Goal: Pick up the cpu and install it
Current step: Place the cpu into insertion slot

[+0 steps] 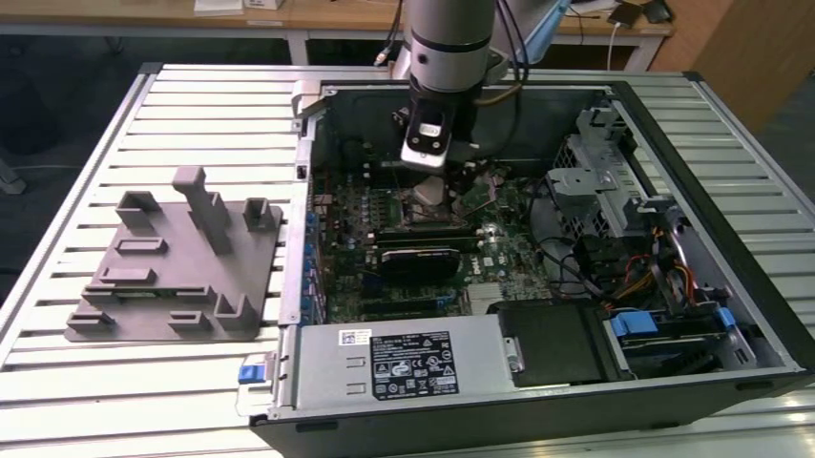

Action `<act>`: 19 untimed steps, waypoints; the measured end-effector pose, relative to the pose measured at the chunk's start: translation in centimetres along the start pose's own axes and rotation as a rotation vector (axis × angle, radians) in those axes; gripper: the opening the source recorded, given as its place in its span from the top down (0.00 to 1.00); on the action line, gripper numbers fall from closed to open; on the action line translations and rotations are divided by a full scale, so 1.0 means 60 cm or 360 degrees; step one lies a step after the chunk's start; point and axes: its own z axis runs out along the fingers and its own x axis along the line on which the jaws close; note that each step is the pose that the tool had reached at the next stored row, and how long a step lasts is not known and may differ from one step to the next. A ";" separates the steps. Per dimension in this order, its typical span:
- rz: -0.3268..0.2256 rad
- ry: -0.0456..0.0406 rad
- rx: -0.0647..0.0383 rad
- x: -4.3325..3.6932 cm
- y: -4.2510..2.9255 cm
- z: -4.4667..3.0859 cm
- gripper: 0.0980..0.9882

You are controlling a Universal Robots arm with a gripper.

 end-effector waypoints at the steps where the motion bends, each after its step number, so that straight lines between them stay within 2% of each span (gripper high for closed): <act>1: 0.0030 -0.0001 0.0001 0.000 0.000 0.000 0.50; 19: 0.0550 -0.0016 0.0010 0.000 0.000 0.002 0.50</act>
